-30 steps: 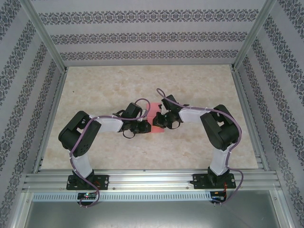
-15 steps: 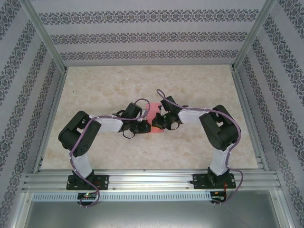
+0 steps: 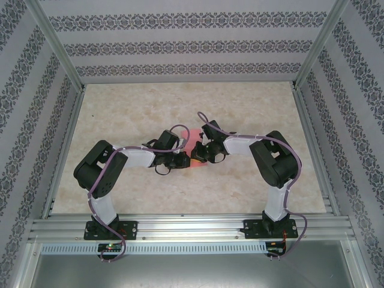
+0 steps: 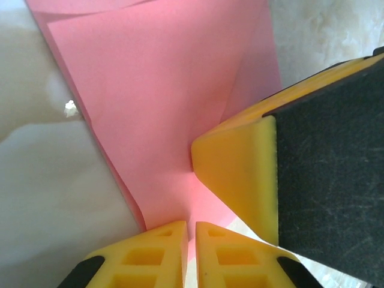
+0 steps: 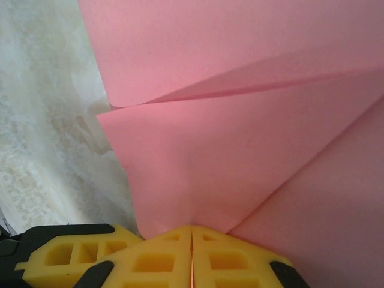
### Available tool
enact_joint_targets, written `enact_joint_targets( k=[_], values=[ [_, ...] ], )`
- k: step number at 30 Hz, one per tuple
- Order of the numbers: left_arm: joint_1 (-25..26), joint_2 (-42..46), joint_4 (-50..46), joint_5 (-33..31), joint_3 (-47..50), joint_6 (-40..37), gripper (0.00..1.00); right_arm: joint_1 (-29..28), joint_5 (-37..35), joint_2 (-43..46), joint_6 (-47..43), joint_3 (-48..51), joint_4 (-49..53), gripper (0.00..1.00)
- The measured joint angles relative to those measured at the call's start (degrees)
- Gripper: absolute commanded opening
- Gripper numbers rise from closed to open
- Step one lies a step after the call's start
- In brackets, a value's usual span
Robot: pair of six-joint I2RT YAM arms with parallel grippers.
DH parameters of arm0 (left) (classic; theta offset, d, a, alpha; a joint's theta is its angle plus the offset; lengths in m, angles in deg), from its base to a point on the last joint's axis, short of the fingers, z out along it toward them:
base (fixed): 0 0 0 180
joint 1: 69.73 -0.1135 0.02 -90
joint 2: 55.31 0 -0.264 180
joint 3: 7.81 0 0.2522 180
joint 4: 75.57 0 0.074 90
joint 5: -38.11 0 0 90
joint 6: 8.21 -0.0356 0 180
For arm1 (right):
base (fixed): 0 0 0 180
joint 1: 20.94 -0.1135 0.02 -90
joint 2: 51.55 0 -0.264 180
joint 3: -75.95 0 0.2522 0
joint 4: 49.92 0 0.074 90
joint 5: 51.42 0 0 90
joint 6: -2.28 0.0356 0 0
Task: Fold a paper plane with a square sheet of paper (fold left side to right side)
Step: Fold the triangle a second time at the center of the table.
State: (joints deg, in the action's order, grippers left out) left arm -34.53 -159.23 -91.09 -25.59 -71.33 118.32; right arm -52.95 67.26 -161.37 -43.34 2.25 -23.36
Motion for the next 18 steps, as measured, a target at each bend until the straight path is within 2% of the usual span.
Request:
enact_joint_targets(
  k=[15, 18],
  values=[
    [0.0, 0.6, 2.8, 0.0, 1.8, 0.0, 0.14, 7.5, -3.1, -1.4, -5.0, -4.1, 4.5, 0.1],
    [0.0, 0.8, 3.4, 0.0, 2.1, 0.0, 0.18, 9.5, -3.6, -1.6, -5.7, -4.9, 4.7, 0.11]
  ],
)
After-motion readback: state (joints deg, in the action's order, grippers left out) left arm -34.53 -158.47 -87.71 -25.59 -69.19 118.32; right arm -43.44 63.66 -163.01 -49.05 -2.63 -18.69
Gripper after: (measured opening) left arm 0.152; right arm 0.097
